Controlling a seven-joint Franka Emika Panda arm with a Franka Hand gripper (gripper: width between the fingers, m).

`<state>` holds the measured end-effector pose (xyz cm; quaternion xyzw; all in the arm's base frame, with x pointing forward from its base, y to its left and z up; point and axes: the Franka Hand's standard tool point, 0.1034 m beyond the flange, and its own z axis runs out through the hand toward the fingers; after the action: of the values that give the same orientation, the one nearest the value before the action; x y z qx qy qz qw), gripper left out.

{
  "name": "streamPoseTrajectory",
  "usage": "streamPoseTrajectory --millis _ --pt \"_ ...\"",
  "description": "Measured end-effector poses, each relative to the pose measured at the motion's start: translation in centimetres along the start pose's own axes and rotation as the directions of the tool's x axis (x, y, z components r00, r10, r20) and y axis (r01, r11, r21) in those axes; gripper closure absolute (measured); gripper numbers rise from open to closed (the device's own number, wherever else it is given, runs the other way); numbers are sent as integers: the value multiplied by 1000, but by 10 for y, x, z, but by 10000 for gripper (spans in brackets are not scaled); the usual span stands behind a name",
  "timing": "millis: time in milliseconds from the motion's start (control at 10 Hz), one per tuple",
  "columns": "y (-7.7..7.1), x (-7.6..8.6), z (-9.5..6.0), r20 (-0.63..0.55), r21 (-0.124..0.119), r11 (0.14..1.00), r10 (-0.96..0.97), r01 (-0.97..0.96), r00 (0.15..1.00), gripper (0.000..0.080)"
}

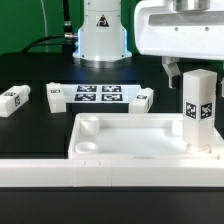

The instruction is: Assemble desk

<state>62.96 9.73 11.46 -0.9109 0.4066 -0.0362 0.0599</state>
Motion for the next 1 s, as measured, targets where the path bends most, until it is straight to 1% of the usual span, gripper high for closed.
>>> streamPoseTrajectory --millis 100,300,500,600,700,800,900,1000 --pt "-2 -3 0 1 -2 990 -142 142 990 157" --pt "-3 -5 2 5 -2 929 -371 371 929 151" --pt "-3 -4 1 3 0 860 -511 511 860 150" --pt "-3 -4 2 3 0 810 -587 587 810 150" --pt "-3 -5 2 4 -1 779 -628 628 779 150" --pt "-3 -6 3 3 -9 715 -699 699 715 150" --pt "-3 -6 3 5 -10 653 -757 757 653 150" --pt "-1 -3 3 6 -9 571 -821 821 571 150"
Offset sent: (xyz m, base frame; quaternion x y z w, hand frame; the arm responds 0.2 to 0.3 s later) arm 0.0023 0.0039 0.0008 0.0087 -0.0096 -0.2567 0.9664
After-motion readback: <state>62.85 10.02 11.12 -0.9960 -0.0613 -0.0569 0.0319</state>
